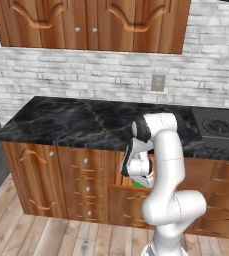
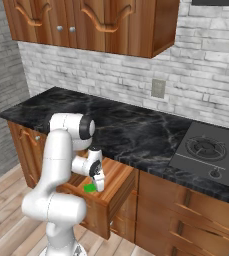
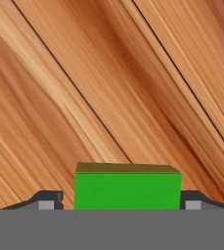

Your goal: Restock the sink supplies by placing the sponge and soap dispenser on the counter and next to the sink. Make sure the soap dispenser is upright.

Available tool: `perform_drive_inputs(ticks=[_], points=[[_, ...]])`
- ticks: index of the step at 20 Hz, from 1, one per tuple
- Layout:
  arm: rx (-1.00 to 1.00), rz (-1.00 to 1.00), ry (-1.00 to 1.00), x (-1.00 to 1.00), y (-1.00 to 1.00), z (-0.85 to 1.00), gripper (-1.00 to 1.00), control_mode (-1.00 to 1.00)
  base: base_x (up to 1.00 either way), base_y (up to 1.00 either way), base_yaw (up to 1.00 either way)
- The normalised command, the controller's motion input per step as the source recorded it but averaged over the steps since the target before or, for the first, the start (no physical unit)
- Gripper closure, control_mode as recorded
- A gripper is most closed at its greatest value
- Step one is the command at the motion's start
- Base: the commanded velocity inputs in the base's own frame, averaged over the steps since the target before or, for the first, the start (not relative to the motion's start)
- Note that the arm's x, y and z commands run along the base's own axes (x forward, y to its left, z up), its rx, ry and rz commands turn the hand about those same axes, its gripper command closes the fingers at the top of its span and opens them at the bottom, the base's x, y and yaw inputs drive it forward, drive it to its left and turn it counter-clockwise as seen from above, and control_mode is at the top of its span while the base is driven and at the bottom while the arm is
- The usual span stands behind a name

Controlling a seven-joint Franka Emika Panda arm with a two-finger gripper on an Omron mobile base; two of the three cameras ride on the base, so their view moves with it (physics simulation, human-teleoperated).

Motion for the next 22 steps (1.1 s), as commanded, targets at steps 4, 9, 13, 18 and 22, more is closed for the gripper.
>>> perform_drive_inputs(ticks=[4,9,13,18,22], points=[[0.06,0.0,0.0,-0.21,-0.09,-0.09,-1.0,-1.0,0.0,0.0,0.0],[0.11,0.0,0.0,0.0,-0.32,0.0,-1.0,-1.0,0.0,0.0,0.0],[0.02,0.0,0.02,0.0,-0.04,-0.18,-1.0,-1.0,0.0,0.0,0.0],[0.0,0.0,0.05,0.0,0.06,-0.48,-1.0,-1.0,0.0,0.0,0.0],[0.0,0.0,0.04,-0.05,0.31,-0.51,1.0,-1.0,0.0,0.0,0.0]])
